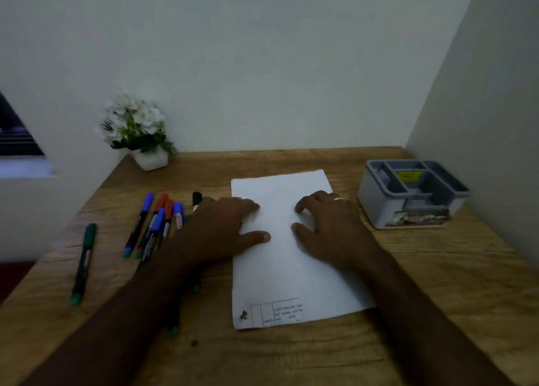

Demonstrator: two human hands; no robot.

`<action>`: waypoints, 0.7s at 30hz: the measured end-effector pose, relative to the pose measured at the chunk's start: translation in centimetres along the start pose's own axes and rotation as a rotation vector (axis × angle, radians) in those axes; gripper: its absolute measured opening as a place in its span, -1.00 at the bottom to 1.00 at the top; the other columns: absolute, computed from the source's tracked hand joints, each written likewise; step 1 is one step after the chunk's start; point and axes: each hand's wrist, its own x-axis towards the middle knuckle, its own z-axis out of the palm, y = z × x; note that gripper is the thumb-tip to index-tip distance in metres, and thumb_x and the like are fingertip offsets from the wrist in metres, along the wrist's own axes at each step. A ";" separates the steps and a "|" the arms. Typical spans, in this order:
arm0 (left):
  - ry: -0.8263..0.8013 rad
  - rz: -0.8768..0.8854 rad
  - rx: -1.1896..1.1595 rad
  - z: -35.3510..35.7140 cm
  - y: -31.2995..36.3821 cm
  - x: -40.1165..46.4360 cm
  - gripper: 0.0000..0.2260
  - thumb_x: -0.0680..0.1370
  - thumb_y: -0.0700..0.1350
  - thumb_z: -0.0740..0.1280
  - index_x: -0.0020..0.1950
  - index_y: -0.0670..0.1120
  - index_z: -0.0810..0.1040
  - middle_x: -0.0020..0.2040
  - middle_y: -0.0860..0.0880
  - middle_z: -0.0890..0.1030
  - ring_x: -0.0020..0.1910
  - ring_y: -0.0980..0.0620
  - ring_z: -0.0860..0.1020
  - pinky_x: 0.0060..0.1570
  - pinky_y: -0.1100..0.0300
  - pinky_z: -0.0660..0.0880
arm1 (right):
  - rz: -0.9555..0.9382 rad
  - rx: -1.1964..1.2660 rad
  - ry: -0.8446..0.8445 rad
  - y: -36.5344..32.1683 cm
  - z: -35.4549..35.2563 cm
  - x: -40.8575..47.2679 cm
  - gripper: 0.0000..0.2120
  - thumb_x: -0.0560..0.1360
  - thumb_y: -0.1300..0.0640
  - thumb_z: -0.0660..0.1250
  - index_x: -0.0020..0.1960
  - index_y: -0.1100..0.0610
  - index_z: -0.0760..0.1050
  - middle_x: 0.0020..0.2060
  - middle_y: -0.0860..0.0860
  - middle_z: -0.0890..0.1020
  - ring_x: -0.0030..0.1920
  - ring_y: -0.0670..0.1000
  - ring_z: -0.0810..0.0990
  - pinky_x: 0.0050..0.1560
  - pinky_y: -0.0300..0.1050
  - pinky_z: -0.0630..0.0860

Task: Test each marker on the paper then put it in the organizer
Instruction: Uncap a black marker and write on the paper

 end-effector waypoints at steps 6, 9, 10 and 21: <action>0.156 0.055 -0.100 -0.7 -0.4 -1.7 -0.47 0.40 0.38 0.32 0.20 0.07 0.57 0.18 0.10 0.60 0.13 0.15 0.49 0.24 0.07 0.40 | -0.028 0.042 0.095 -1.9 0.0 -0.9 -0.62 0.53 -0.26 0.22 0.24 -0.10 0.49 0.26 -0.06 0.53 0.30 0.04 0.45 0.36 0.14 0.26; 0.198 0.059 -0.170 -0.5 -1.1 -1.9 -0.51 0.40 0.32 0.38 0.18 0.04 0.59 0.16 0.09 0.61 0.09 0.18 0.49 0.18 0.14 0.43 | -0.058 0.009 0.065 -2.4 0.4 -1.0 -0.61 0.53 -0.27 0.19 0.25 -0.10 0.46 0.25 -0.06 0.54 0.29 0.04 0.45 0.34 0.17 0.31; 0.217 0.059 -0.173 -0.4 -1.3 -1.8 -0.52 0.40 0.31 0.39 0.18 0.04 0.60 0.16 0.08 0.62 0.09 0.17 0.50 0.17 0.14 0.44 | -0.063 -0.002 0.061 -2.5 0.5 -1.1 -0.61 0.53 -0.27 0.19 0.25 -0.09 0.46 0.24 -0.05 0.54 0.28 0.04 0.45 0.32 0.16 0.32; 0.384 0.033 -0.379 -0.5 -3.1 -2.9 -0.68 0.42 0.13 0.47 0.08 -0.01 0.65 0.02 0.12 0.62 0.00 0.19 0.52 0.04 0.20 0.45 | -0.037 -0.080 0.102 -3.6 0.9 -1.4 -0.60 0.48 -0.31 0.13 0.19 -0.13 0.46 0.23 -0.09 0.55 0.26 0.03 0.48 0.24 0.23 0.27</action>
